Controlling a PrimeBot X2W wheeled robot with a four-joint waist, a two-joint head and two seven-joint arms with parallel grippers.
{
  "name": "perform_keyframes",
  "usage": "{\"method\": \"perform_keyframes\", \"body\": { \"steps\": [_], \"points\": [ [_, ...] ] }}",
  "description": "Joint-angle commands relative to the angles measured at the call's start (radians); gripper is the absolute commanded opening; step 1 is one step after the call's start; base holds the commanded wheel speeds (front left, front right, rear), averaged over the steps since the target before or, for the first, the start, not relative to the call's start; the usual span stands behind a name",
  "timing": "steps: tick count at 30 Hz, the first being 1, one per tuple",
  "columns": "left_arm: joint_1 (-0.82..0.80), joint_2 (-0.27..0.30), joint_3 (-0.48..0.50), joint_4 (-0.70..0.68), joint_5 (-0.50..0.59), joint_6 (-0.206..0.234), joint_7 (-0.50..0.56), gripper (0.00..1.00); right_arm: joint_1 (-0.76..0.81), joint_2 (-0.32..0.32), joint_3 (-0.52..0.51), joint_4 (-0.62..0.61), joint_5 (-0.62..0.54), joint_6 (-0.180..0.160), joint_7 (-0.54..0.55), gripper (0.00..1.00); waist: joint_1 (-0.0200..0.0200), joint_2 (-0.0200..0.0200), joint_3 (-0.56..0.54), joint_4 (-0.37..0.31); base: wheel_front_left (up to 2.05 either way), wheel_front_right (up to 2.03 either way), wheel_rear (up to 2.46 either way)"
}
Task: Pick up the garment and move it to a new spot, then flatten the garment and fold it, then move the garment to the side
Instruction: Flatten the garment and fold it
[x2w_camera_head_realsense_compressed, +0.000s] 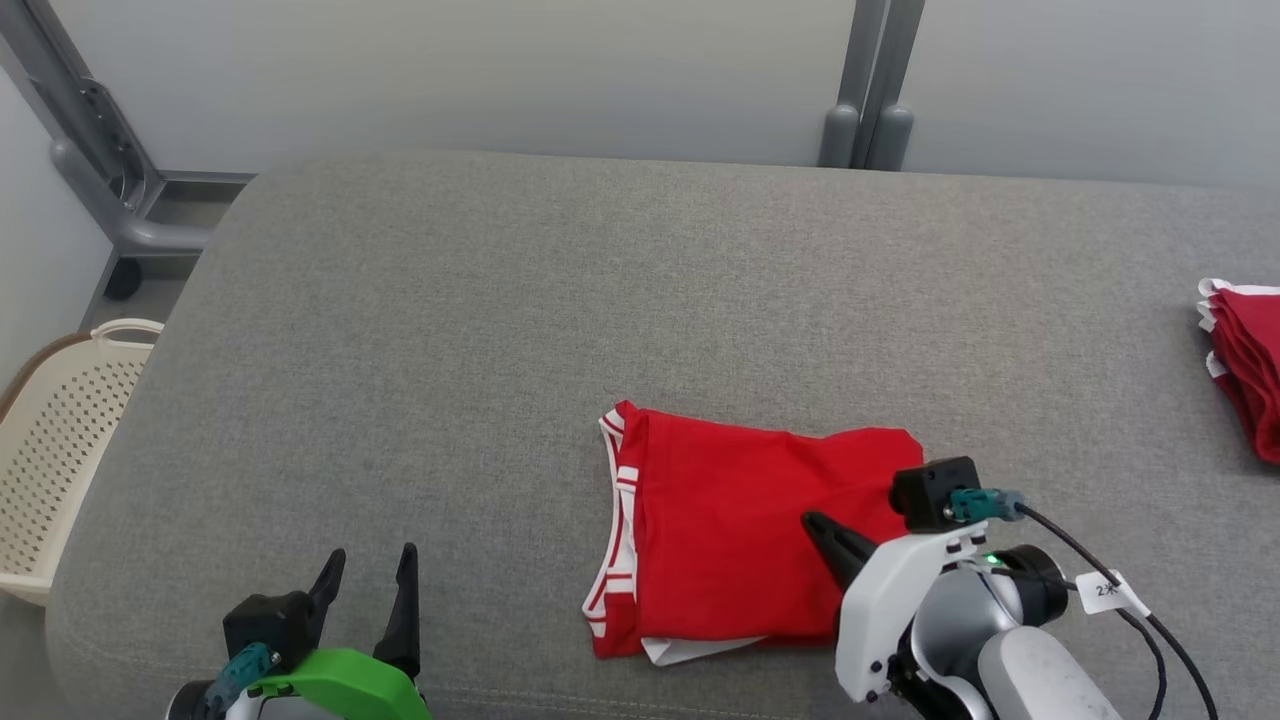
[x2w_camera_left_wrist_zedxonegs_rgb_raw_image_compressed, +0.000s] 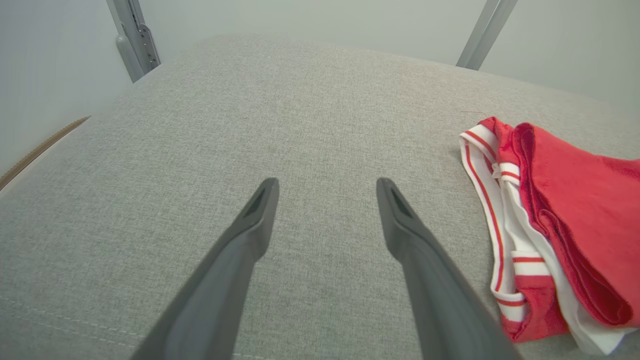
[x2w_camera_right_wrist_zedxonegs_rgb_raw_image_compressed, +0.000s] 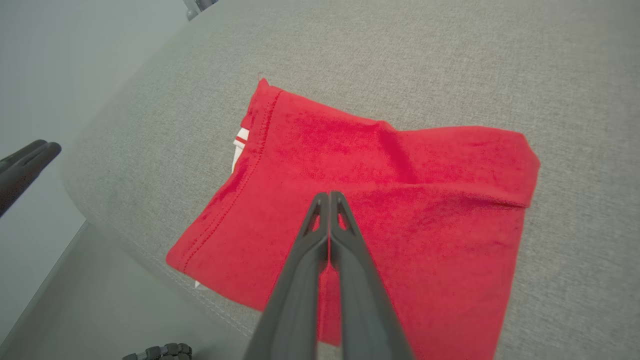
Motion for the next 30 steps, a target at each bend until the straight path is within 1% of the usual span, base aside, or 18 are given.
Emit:
{"method": "perform_keyframes", "body": {
  "steps": [1, 8, 14, 19, 20, 28, 30],
  "points": [
    [-0.013, 0.003, 0.001, 0.001, -0.006, -0.002, 0.000, 1.00, 0.009, -0.002, 0.015, 0.003, 0.009, 0.000, -0.011, 0.00, 0.0000, -0.0001, 0.008, 0.003, 0.00, 0.00, 0.00],
    [-0.032, -0.001, 0.003, 0.011, -0.008, -0.006, -0.002, 1.00, -0.026, -0.002, 0.121, 0.085, 0.044, 0.000, -0.075, 0.00, 0.0000, -0.0001, 0.029, 0.017, 0.00, 0.00, 0.00],
    [-0.047, -0.008, 0.003, 0.019, -0.004, -0.012, -0.005, 1.00, -0.084, -0.002, 0.182, 0.209, 0.077, 0.000, -0.174, 0.00, 0.0000, -0.0001, 0.052, 0.034, 0.00, 0.00, 0.00],
    [-0.058, -0.015, 0.002, 0.029, -0.001, -0.017, -0.007, 1.00, -0.133, -0.002, 0.254, 0.314, 0.133, 0.000, -0.223, 0.00, 0.0000, -0.0001, 0.069, 0.048, 0.00, 0.00, 0.00],
    [-0.058, -0.015, 0.002, 0.029, -0.001, -0.017, -0.007, 1.00, -0.133, -0.002, 0.254, 0.314, 0.133, 0.000, -0.223, 0.00, 0.0000, -0.0001, 0.069, 0.048, 0.00, 0.00, 0.00],
    [-0.074, -0.024, -0.002, 0.049, 0.007, -0.030, -0.010, 1.00, -0.204, -0.002, 0.391, 0.452, 0.244, 0.000, -0.297, 0.00, 0.0000, -0.0001, 0.083, 0.070, 0.00, 0.00, 0.00],
    [-0.075, -0.025, -0.001, 0.051, 0.008, -0.030, -0.010, 1.00, -0.213, -0.002, 0.402, 0.464, 0.255, 0.000, -0.305, 0.00, 0.0000, -0.0001, 0.083, 0.071, 0.00, 0.00, 0.00]
  ]
}}
